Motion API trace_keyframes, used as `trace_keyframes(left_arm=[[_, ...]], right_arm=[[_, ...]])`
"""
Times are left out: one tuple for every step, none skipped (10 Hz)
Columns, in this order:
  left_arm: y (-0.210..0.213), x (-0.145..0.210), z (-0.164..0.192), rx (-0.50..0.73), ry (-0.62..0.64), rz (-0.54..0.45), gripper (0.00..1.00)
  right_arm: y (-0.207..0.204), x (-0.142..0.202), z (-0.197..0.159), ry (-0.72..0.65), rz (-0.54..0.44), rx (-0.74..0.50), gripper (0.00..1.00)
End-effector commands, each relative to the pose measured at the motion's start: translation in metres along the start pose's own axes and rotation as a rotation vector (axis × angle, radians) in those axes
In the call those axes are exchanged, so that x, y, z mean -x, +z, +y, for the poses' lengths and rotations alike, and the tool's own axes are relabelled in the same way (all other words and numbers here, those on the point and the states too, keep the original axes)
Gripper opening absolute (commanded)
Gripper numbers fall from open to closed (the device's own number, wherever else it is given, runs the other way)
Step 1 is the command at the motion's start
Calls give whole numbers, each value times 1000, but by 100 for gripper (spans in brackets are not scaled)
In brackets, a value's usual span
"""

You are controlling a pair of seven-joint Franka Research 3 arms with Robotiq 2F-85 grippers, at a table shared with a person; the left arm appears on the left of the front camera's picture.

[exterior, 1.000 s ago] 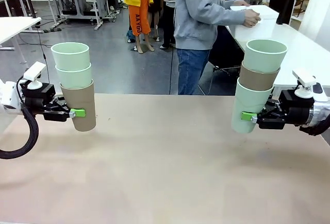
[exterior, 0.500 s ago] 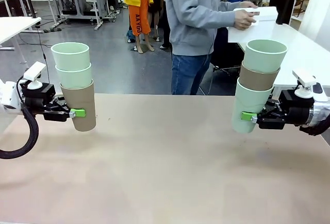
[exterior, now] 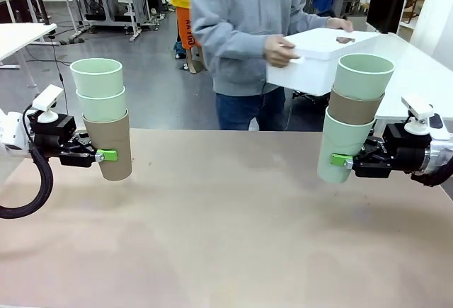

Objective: Stack the cups and store them in the basket.
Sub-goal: Place the stack of Reusable plastic cups into the Pantry Basket.

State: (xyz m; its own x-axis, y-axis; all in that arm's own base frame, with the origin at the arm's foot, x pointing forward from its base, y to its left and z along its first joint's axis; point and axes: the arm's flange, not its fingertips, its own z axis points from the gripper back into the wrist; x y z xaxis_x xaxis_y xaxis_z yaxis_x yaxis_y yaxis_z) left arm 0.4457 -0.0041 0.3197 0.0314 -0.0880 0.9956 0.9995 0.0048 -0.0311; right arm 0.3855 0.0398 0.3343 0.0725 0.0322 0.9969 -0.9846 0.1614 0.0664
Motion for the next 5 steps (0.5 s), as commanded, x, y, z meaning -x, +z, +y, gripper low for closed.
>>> trace_keyframes(left_arm=[[0,-6,1,4,-13,-7,85],[0,-6,1,4,-13,-7,85],[0,-6,1,4,-13,-7,85],[0,-6,1,4,-13,-7,85],[0,-6,1,4,-13,-7,85]], right_arm=[[0,-4,0,9,-4,-1,84],[0,-4,0,9,-4,-1,84],[0,-4,0,9,-4,-1,84],[0,-4,0,9,-4,-1,84],[0,-4,0,9,-4,-1,84]])
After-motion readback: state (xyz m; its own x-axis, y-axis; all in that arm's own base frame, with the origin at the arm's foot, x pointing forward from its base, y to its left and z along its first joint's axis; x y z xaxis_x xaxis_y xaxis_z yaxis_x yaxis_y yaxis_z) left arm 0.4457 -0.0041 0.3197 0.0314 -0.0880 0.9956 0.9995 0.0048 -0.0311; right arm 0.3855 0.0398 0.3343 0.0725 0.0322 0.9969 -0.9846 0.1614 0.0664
